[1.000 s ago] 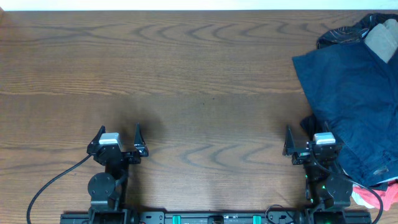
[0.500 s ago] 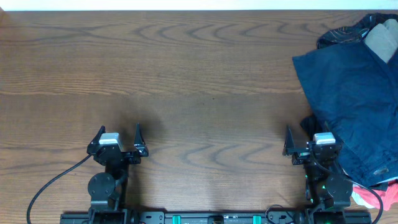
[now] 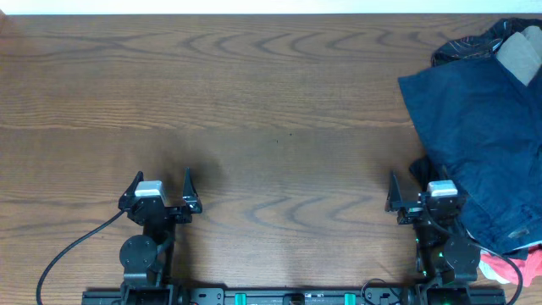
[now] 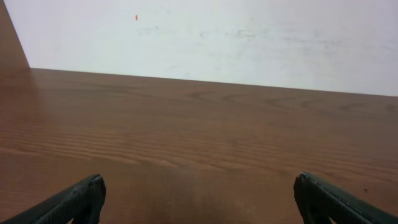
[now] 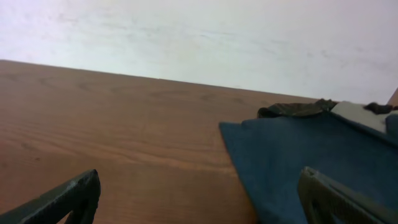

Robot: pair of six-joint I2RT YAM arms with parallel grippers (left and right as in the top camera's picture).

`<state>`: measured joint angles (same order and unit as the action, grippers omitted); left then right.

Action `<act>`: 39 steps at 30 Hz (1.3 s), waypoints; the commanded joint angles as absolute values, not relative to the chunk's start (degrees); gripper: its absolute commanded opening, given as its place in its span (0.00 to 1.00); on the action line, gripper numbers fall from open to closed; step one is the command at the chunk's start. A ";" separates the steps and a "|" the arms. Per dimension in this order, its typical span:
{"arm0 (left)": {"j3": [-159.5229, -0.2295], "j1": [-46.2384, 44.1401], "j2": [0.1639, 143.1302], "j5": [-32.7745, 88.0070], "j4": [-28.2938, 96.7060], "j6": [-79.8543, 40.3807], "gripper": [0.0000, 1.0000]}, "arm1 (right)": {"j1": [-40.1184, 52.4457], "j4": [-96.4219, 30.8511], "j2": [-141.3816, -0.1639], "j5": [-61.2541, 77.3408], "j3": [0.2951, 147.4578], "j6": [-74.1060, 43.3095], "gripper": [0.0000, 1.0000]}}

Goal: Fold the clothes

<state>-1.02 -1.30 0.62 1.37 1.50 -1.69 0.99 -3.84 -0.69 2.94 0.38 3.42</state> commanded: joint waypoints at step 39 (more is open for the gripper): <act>-52.42 -1.48 58.06 12.43 41.12 -5.02 0.98 | -1.56 -27.24 -83.96 -4.10 62.33 5.82 0.99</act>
<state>-51.24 -1.30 57.04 10.90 40.75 -4.54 -1.08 -29.02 -80.79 -0.34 61.41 3.27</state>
